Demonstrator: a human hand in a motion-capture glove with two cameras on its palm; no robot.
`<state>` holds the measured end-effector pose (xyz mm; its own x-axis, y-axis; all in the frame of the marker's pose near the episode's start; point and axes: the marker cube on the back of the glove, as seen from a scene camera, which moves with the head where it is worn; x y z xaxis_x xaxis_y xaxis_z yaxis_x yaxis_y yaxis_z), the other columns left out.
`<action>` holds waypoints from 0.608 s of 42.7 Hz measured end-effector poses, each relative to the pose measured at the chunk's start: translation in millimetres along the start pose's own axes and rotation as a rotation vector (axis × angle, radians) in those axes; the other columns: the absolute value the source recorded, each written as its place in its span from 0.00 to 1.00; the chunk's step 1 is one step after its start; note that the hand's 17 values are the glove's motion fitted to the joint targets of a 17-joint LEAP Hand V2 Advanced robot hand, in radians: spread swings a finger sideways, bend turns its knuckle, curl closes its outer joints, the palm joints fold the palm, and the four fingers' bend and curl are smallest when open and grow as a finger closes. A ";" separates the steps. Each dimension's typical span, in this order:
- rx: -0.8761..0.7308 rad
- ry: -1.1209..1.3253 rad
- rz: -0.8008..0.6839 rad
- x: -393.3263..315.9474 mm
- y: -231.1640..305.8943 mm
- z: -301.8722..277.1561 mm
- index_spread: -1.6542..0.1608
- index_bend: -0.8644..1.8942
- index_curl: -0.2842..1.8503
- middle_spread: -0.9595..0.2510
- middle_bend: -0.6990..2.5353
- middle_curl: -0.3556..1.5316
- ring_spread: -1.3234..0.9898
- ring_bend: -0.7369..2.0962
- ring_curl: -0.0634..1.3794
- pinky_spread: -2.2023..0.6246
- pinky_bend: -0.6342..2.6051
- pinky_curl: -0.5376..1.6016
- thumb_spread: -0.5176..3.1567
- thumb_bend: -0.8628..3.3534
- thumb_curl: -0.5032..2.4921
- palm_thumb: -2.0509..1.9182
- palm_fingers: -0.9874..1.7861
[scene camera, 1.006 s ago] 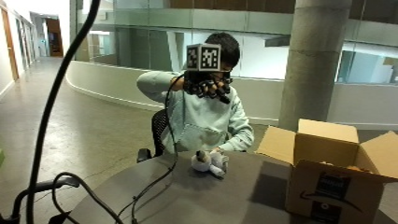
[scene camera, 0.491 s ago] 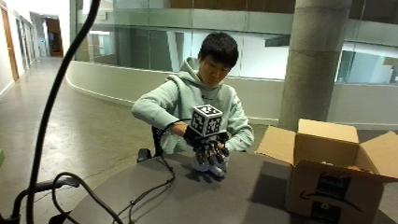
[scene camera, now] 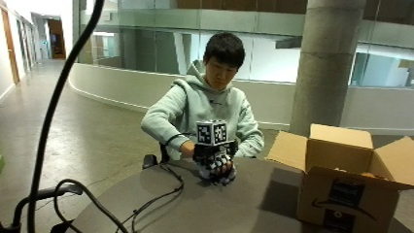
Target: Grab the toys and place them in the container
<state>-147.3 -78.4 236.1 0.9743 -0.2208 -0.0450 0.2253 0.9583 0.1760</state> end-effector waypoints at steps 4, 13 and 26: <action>-0.007 -0.048 -0.005 -1.2 -5.1 1.9 0.83 0.39 0.18 0.67 0.44 0.47 0.47 0.69 0.43 0.67 0.47 0.43 0.48 0.24 0.32 0.61 0.79; -0.238 -0.178 -0.015 -7.5 -10.6 -8.5 0.80 0.47 0.22 0.63 0.48 0.52 0.46 0.72 0.44 0.66 0.49 0.45 0.45 0.23 0.35 0.62 0.82; -0.311 -0.235 -0.031 -4.9 -43.2 -120.9 0.79 0.58 0.28 0.61 0.51 0.57 0.46 0.74 0.44 0.65 0.51 0.47 0.42 0.22 0.38 0.63 0.79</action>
<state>-162.4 -96.8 109.8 0.9497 -0.2512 0.1868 0.2774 0.9519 -0.1303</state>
